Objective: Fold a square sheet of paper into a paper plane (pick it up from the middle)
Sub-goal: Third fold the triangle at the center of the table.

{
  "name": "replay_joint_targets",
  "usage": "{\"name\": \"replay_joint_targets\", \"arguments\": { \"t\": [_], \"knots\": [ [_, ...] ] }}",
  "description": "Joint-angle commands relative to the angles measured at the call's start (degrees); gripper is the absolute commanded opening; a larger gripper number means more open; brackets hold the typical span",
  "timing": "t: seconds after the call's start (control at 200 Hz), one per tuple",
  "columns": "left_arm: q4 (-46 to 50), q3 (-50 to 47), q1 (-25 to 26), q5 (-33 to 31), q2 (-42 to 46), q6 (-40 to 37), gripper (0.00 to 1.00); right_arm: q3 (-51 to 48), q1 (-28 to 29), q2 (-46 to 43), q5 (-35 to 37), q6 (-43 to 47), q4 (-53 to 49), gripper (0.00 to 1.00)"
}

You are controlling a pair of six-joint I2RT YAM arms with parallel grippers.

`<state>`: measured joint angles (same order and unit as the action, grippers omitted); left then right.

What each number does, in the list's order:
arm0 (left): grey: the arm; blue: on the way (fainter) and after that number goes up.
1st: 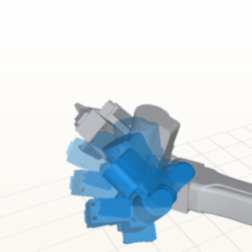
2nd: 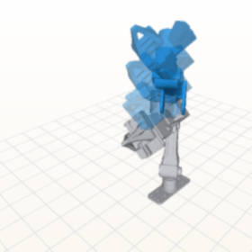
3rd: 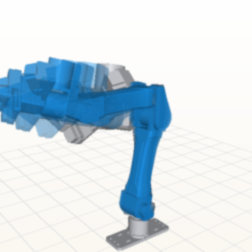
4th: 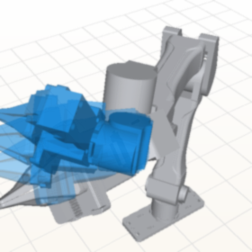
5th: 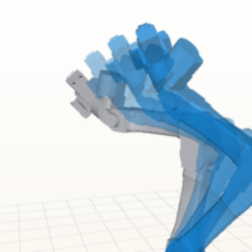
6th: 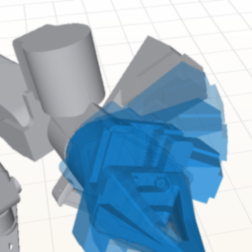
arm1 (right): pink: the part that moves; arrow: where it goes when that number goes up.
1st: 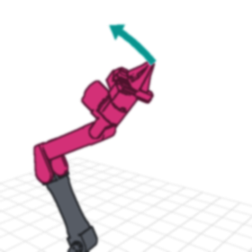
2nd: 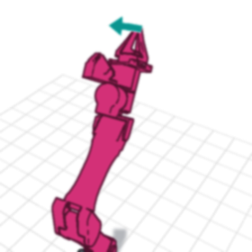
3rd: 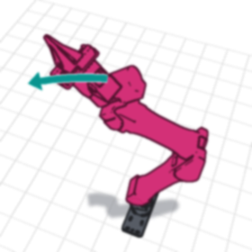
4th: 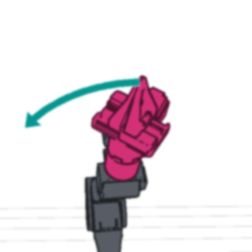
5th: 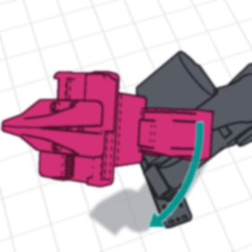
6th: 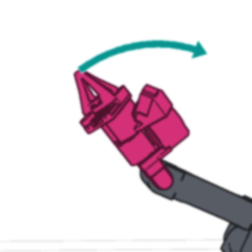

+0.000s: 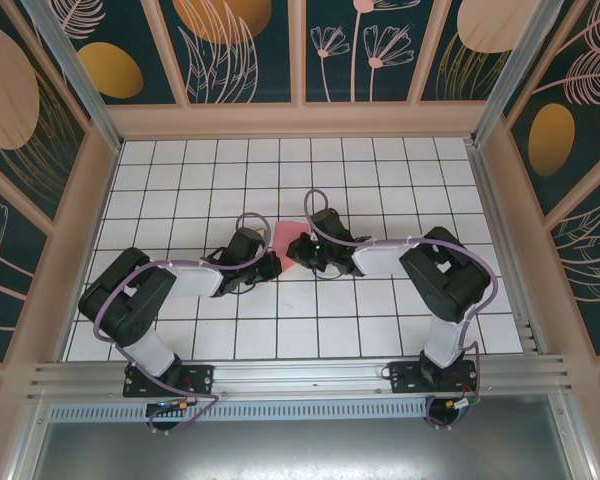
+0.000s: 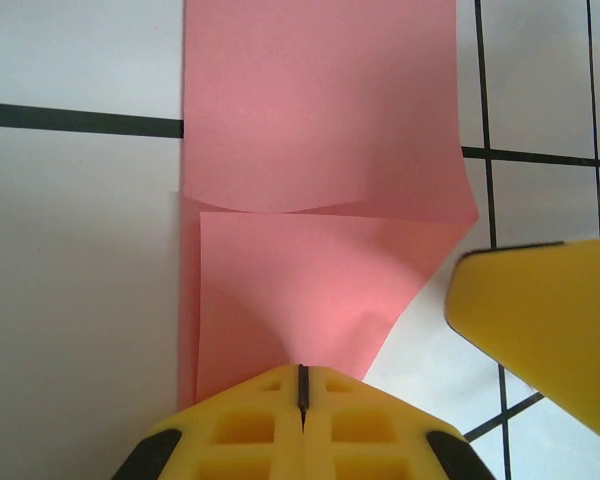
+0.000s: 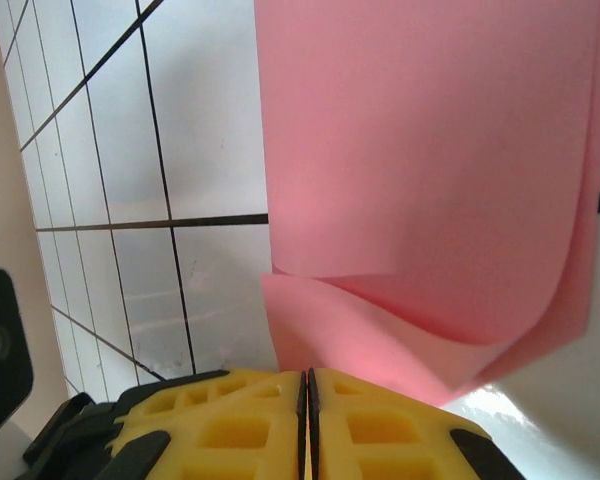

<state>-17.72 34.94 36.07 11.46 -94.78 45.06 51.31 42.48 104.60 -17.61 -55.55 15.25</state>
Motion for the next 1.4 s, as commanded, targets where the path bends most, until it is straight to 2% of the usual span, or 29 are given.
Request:
{"name": "replay_joint_targets", "arguments": {
  "t": [0.0, 0.475, 0.726, 0.866, 1.111, 1.396],
  "knots": [
    [1.59, 0.74, 0.13, -0.74, -0.92, -1.02, 0.06, 1.42, -0.72, 2.16, 0.38, 1.65, -1.45, 0.13],
    [9.32, 1.63, 0.10, -1.90, -2.64, -1.26, 0.06, 0.90, -2.72, 4.75, 2.04, 1.80, -3.77, 0.12],
    [11.58, 1.53, 0.06, -2.50, -2.86, -1.86, 0.04, -0.31, -7.68, 4.58, 3.54, 4.29, -4.96, 0.11],
    [11.04, 1.88, 0.13, -2.41, -2.75, -2.15, 0.04, -0.42, -9.50, 1.48, 5.23, 6.03, -6.07, 0.11],
    [10.24, 2.77, 0.13, -1.54, -2.47, -2.43, 0.04, -0.38, -6.43, -4.82, 5.85, 7.09, -5.04, 0.12],
    [9.96, 3.14, 0.12, -1.18, -1.73, -2.71, 0.04, 2.18, -2.36, 2.97, 0.36, 3.87, -0.45, 0.10]
  ]
}}
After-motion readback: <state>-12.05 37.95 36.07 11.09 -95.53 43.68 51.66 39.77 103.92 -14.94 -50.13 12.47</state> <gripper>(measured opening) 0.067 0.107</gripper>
